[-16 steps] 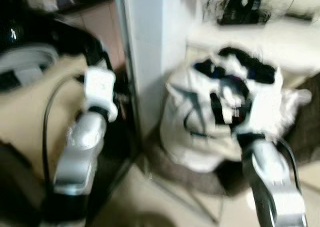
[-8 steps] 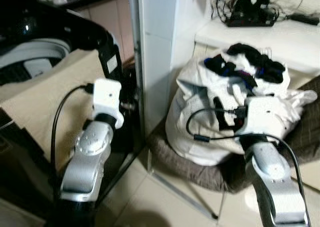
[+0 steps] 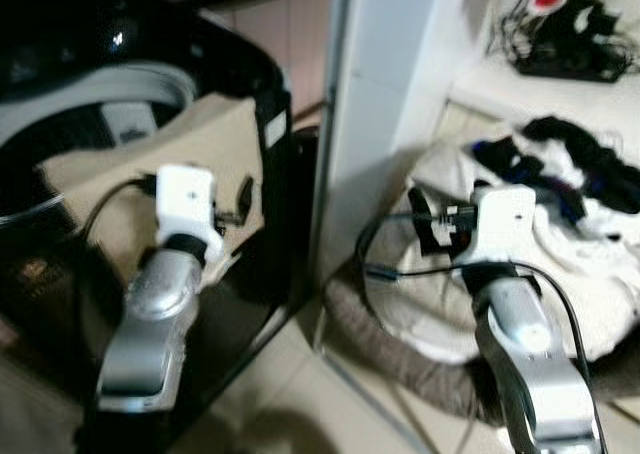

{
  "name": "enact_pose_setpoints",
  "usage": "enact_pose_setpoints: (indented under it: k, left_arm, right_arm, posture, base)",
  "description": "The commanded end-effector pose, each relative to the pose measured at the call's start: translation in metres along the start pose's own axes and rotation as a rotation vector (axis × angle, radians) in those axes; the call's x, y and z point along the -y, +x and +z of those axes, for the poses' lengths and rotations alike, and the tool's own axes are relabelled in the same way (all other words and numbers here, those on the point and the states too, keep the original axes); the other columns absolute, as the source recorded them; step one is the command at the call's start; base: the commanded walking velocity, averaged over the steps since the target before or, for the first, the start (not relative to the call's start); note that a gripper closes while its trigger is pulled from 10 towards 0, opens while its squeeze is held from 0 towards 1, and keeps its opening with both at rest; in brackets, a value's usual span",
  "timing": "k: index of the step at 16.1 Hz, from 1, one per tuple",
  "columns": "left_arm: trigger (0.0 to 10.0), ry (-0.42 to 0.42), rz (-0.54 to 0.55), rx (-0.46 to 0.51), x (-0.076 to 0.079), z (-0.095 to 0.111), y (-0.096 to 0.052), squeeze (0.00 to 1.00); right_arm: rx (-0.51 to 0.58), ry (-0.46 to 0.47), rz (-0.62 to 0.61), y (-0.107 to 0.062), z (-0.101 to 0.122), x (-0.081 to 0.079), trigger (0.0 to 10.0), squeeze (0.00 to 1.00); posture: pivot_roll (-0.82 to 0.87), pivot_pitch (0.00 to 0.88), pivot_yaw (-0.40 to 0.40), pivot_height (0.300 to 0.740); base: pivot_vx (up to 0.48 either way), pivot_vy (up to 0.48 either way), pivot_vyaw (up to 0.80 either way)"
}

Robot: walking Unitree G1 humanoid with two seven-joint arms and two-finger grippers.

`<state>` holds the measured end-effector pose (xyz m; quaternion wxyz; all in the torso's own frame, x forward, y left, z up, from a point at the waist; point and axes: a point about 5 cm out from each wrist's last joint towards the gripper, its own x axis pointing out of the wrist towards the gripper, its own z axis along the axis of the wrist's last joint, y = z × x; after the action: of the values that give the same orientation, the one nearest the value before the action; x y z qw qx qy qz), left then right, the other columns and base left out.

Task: Clothes washing

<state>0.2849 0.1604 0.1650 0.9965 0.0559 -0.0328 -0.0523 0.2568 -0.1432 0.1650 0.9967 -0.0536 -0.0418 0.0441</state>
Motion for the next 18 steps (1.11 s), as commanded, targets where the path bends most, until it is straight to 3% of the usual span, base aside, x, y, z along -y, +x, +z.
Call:
enact_pose_setpoints:
  k: [1,12,14,16,18]
  left_arm:
    - [10.0,-0.016,-0.045,0.009,0.012,0.003,0.0,0.0]
    - [10.0,0.003,-0.023,0.001,0.003,0.002,-0.001,0.0]
    - [10.0,-0.013,-0.024,0.004,0.004,0.002,-0.001,0.0]
    - [10.0,0.024,-0.052,0.014,0.006,0.003,0.0,0.0]
    - [10.0,0.019,-0.073,0.03,0.008,0.005,0.002,0.0]
  right_arm:
    - [-0.007,-0.02,-0.032,-0.003,-0.002,0.009,10.0,0.0]
    - [0.016,0.038,0.02,-0.005,0.0,-0.002,10.0,0.0]
    - [0.006,0.038,0.0,-0.006,-0.002,0.001,10.0,0.0]
    - [-0.027,0.063,-0.027,-0.009,-0.008,0.004,10.0,0.0]
    - [-0.029,0.084,-0.038,-0.011,-0.008,0.005,10.0,0.0]
  posture:
    - [-0.03,0.017,-0.027,0.74]
    - [-0.03,0.014,-0.025,0.74]
    - [-0.03,0.018,-0.022,0.74]
    - [-0.02,0.022,-0.018,0.74]
    - [-0.03,0.021,-0.008,0.74]
  base:
    - [0.33,0.0,0.0]
    - [0.301,0.0,0.0]
    - [0.0,0.0,0.0]
    - [0.0,0.0,0.0]
    - [0.0,0.199,-0.77]
